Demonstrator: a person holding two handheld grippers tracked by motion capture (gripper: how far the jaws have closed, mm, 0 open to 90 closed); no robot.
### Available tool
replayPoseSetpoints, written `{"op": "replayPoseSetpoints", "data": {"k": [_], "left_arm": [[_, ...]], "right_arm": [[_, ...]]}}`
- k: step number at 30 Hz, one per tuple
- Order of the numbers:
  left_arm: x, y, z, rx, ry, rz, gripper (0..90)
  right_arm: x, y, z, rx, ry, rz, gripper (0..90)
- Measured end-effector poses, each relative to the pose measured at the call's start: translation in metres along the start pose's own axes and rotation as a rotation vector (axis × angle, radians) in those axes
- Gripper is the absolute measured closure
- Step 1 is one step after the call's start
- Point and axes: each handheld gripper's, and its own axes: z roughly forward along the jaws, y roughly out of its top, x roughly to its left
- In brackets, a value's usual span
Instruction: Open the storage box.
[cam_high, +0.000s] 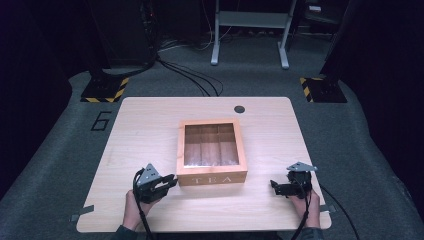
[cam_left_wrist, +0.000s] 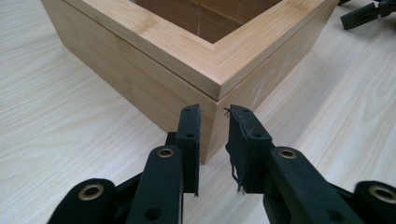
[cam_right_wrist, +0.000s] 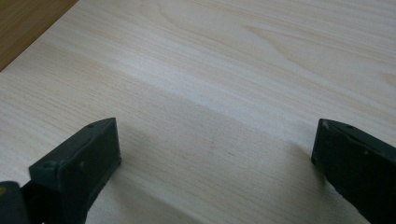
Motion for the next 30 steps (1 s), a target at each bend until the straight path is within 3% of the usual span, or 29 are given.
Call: {"op": "replayPoseSetpoints", "data": {"k": [8, 30], "left_arm": [[-0.0002, 0.0015, 0.0022, -0.013, -0.005, -0.009, 80.2], [-0.0013, -0.0019, 0.0033, -0.04, 0.003, -0.016, 82.0]], "right_arm": [[0.0001, 0.0, 0.0, 0.0, 0.0, 0.002, 0.7], [0.0, 0.0001, 0.0, 0.0, 0.001, 0.001, 0.6]]}}
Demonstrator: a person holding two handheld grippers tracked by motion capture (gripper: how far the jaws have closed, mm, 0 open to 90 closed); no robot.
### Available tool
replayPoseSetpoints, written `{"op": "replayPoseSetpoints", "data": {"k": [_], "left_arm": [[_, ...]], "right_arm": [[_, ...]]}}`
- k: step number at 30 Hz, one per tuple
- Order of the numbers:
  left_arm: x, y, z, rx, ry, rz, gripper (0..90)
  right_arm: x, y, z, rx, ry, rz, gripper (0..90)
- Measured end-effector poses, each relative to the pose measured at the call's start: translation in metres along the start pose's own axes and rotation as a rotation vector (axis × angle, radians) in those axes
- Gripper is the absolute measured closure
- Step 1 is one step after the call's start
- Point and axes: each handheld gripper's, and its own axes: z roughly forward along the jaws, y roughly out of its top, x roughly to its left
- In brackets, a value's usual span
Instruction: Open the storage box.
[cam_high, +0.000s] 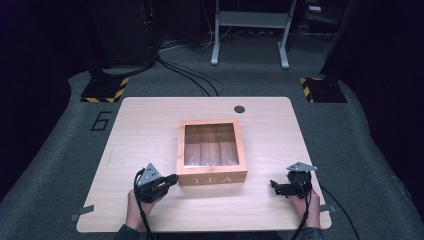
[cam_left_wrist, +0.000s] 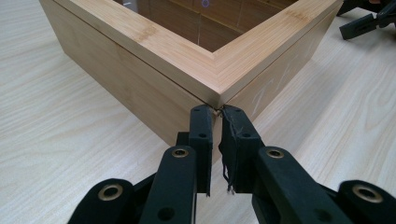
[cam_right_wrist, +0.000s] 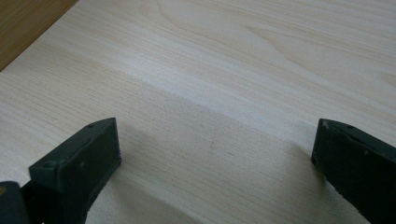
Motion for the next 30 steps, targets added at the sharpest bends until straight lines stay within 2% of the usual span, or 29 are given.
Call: {"op": "replayPoseSetpoints", "data": {"k": [10, 21, 22, 25, 27, 30], "left_arm": [[0.0001, 0.0001, 0.0, 0.0, -0.001, 0.0, 81.8], [-0.0009, -0.0002, 0.0003, -0.045, 0.005, -0.017, 82.1], [-0.0008, 0.0003, -0.0003, -0.043, 0.007, -0.005, 82.1], [-0.0014, 0.0008, -0.0007, -0.051, 0.007, -0.01, 82.1], [-0.0019, 0.0014, -0.0008, -0.074, 0.01, -0.015, 82.1], [-0.0024, 0.002, -0.0012, -0.084, 0.017, -0.007, 82.6]], "right_arm": [[-0.0003, 0.0001, 0.0001, 0.003, 0.0, -0.006, 0.6], [-0.0005, 0.0002, 0.0002, 0.002, 0.001, -0.011, 0.7], [-0.0005, 0.0002, 0.0002, 0.002, 0.001, -0.01, 0.7], [-0.0003, 0.0001, 0.0001, 0.003, 0.001, -0.007, 0.6], [-0.0004, 0.0001, 0.0001, 0.002, 0.001, -0.009, 0.7], [-0.0004, 0.0001, 0.0001, 0.001, 0.001, -0.009, 0.7]]}}
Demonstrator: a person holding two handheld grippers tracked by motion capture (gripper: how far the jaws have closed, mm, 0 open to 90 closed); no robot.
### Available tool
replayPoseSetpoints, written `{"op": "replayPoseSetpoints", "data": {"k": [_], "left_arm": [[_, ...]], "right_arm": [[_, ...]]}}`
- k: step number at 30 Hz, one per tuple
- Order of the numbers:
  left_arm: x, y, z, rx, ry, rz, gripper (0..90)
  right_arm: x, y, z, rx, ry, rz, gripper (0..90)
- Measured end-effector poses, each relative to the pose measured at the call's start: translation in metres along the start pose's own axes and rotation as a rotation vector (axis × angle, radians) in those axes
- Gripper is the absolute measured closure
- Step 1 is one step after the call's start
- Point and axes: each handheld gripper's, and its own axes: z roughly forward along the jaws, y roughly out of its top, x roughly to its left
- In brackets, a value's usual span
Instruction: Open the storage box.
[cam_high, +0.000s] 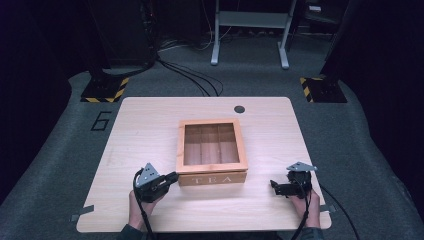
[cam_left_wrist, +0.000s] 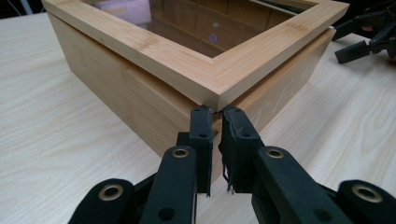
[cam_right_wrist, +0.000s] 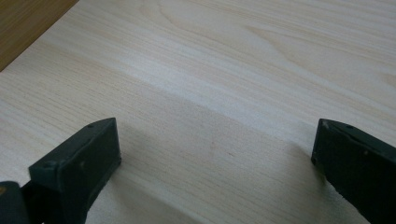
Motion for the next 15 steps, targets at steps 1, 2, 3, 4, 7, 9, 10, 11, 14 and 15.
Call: {"op": "replayPoseSetpoints", "data": {"k": [1, 2, 3, 4, 7, 9, 10, 11, 14, 15], "left_arm": [[-0.001, 0.001, 0.0, -0.007, 0.003, 0.002, 82.6], [-0.001, 0.001, 0.001, -0.018, 0.007, 0.0, 82.7], [-0.001, 0.002, 0.001, -0.043, 0.01, -0.006, 82.8], [0.0, 0.003, 0.0, -0.045, 0.005, -0.003, 82.8], [0.0, 0.005, 0.0, -0.062, 0.002, -0.009, 82.8], [0.001, 0.008, -0.001, -0.081, -0.005, -0.019, 82.8], [0.001, 0.009, -0.002, -0.087, -0.005, -0.019, 82.8], [0.001, 0.009, -0.002, -0.087, -0.005, -0.019, 82.8], [0.003, 0.015, -0.003, -0.105, -0.003, -0.016, 82.7], [0.003, 0.017, -0.003, -0.1, -0.007, -0.013, 82.7]], "right_arm": [[0.0, 0.0, 0.0, 0.0, 0.0, 0.002, 0.7], [0.0, 0.0, 0.0, 0.0, 0.0, -0.001, 0.7], [0.0, 0.0, 0.0, 0.0, 0.0, -0.001, 0.7], [0.0, 0.0, 0.0, 0.001, -0.001, 0.004, 0.7], [0.0, 0.0, 0.0, 0.001, -0.001, 0.003, 0.7], [0.0, 0.0, 0.0, 0.0, -0.001, 0.006, 0.7], [0.0, 0.0, 0.0, 0.001, -0.001, 0.003, 0.7], [0.0, 0.0, 0.0, 0.001, -0.001, 0.003, 0.7], [0.0, 0.0, 0.0, 0.0, -0.002, 0.005, 0.7], [0.001, 0.0, 0.0, -0.002, -0.004, 0.011, 0.7]]}}
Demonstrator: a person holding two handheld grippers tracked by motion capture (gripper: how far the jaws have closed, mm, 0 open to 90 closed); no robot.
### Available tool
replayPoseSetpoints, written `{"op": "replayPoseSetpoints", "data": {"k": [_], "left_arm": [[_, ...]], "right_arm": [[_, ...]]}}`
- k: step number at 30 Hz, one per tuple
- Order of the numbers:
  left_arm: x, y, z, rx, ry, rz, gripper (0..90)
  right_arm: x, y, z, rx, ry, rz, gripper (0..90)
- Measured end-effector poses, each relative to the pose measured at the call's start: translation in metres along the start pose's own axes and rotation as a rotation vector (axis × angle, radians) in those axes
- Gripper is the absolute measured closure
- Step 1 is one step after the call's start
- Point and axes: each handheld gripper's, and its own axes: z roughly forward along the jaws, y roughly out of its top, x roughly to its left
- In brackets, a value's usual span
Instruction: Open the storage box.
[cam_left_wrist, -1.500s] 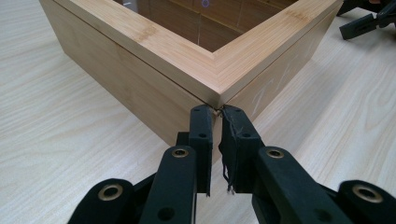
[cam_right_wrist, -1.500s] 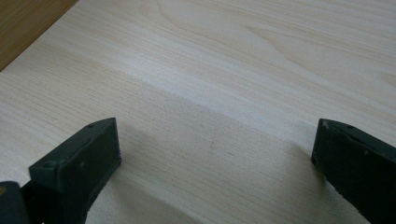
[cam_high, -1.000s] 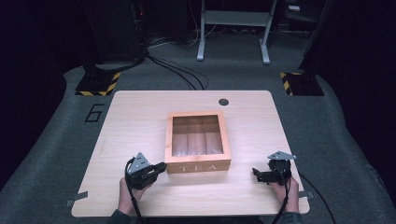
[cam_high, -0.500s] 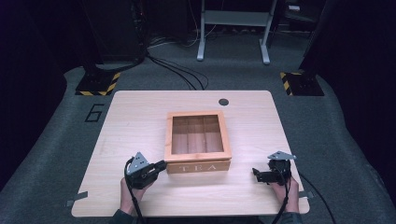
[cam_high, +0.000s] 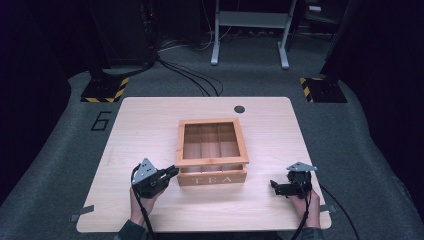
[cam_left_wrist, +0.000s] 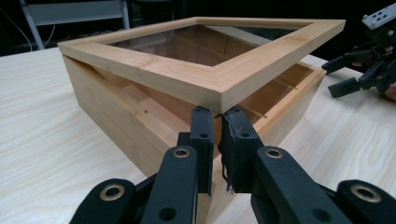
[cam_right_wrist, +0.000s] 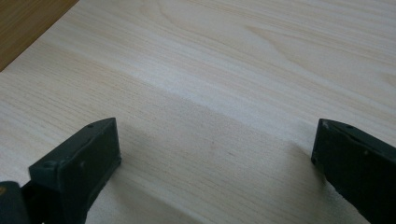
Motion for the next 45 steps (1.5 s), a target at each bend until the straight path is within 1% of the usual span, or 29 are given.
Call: {"op": "replayPoseSetpoints", "data": {"k": [2, 3, 4, 5, 8, 9, 10, 12, 13, 16, 20, 28, 30, 31, 32, 33, 40, 45], "left_arm": [[0.001, 0.002, 0.001, -0.01, 0.004, 0.001, 82.7], [0.002, 0.004, 0.002, -0.002, 0.0, 0.004, 82.7], [0.002, 0.004, 0.002, -0.006, 0.002, 0.002, 82.7], [0.002, 0.006, 0.003, 0.001, 0.0, 0.001, 82.7], [0.002, 0.009, 0.003, 0.005, 0.002, 0.002, 83.0], [0.003, 0.012, 0.003, 0.008, 0.001, 0.008, 83.2], [0.004, 0.013, 0.003, 0.011, 0.0, 0.015, 83.3], [0.004, 0.016, 0.002, 0.007, 0.003, 0.014, 83.4], [0.004, 0.018, 0.003, 0.005, 0.006, 0.016, 83.4], [0.005, 0.022, 0.002, 0.005, 0.005, 0.014, 83.5], [0.007, 0.026, 0.004, -0.012, 0.01, 0.012, 83.4], [0.011, 0.034, 0.006, -0.024, 0.014, 0.006, 83.3], [0.012, 0.038, 0.007, -0.026, 0.007, 0.001, 83.3], [0.012, 0.039, 0.008, -0.036, 0.01, -0.001, 83.3], [0.013, 0.041, 0.009, -0.031, 0.009, 0.009, 83.3], [0.012, 0.042, 0.009, -0.028, 0.006, 0.007, 83.3], [0.013, 0.048, 0.013, -0.03, 0.002, 0.014, 83.3], [0.016, 0.053, 0.016, -0.031, -0.008, 0.015, 83.3]], "right_arm": [[0.0, 0.0, 0.0, 0.002, 0.003, -0.006, 0.7], [0.0, 0.0, 0.0, 0.0, 0.0, 0.0, 0.7], [0.0, 0.0, 0.0, 0.0, 0.001, -0.001, 0.7], [0.0, 0.0, 0.0, 0.002, 0.003, -0.006, 0.7], [0.0, 0.0, 0.0, 0.001, 0.0, -0.001, 0.7], [0.0, 0.0, 0.0, 0.002, 0.003, -0.006, 0.7], [0.0, 0.0, 0.0, 0.0, 0.0, 0.0, 0.6], [-0.001, 0.0, 0.0, 0.003, 0.003, -0.008, 0.7], [0.0, 0.0, 0.0, 0.0, 0.0, 0.001, 0.7], [0.0, 0.0, 0.0, 0.0, 0.0, -0.001, 0.7], [0.0, 0.0, 0.0, 0.0, 0.001, -0.001, 0.7], [0.0, 0.0, 0.0, 0.002, 0.001, -0.004, 0.7], [0.0, 0.0, 0.0, 0.0, 0.0, 0.0, 0.7], [0.0, 0.0, 0.0, 0.001, 0.0, -0.001, 0.7], [0.0, 0.0, 0.0, 0.002, 0.003, -0.007, 0.7], [0.0, 0.0, 0.0, 0.0, 0.0, 0.0, 0.6], [0.0, 0.0, 0.0, 0.0, 0.0, -0.001, 0.7], [0.0, 0.0, 0.0, 0.002, 0.003, -0.005, 0.7]]}}
